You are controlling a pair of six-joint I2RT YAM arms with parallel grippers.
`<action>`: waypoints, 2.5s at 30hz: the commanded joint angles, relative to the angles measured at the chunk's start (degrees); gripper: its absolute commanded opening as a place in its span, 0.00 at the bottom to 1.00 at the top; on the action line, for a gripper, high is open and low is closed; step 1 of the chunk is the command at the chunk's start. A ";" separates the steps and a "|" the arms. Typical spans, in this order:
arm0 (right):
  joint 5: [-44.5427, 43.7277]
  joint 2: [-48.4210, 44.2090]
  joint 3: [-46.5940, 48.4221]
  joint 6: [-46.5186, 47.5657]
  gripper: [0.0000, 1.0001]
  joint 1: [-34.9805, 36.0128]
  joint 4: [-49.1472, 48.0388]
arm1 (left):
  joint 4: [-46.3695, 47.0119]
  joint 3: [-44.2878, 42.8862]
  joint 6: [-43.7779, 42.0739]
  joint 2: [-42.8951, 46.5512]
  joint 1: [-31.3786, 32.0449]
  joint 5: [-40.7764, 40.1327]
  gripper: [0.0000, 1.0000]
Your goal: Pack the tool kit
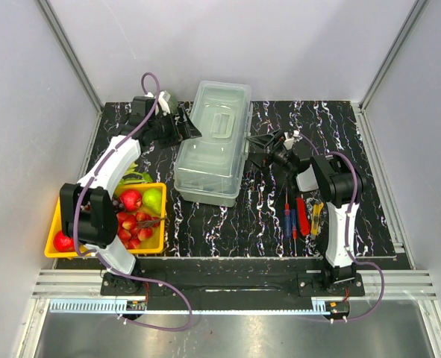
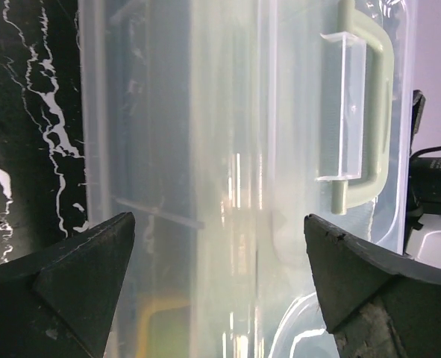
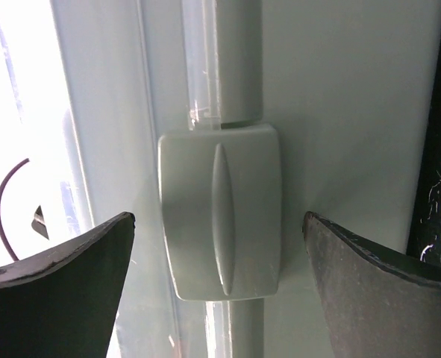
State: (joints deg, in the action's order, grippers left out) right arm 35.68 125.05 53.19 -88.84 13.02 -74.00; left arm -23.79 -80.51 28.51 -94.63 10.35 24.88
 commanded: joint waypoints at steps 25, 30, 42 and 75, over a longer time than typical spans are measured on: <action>6.59 -1.22 3.15 0.86 0.55 5.97 -15.65 | 3.23 0.09 1.37 -5.13 2.92 6.85 0.99; 5.89 -1.13 2.45 0.16 0.47 6.06 -15.12 | 1.73 0.18 1.02 -5.83 3.19 4.74 0.99; 2.21 -4.81 0.95 6.22 0.42 6.06 -0.55 | 0.24 1.41 -0.04 -6.36 3.54 1.57 0.99; -3.69 -9.40 -2.56 5.53 0.34 6.14 -1.20 | -6.44 -1.58 2.07 -8.82 3.71 -5.82 0.99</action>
State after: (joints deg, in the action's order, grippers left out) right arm 29.98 115.55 51.42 -76.62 15.75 -56.99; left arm -20.82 -83.00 30.96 -99.37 12.12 20.60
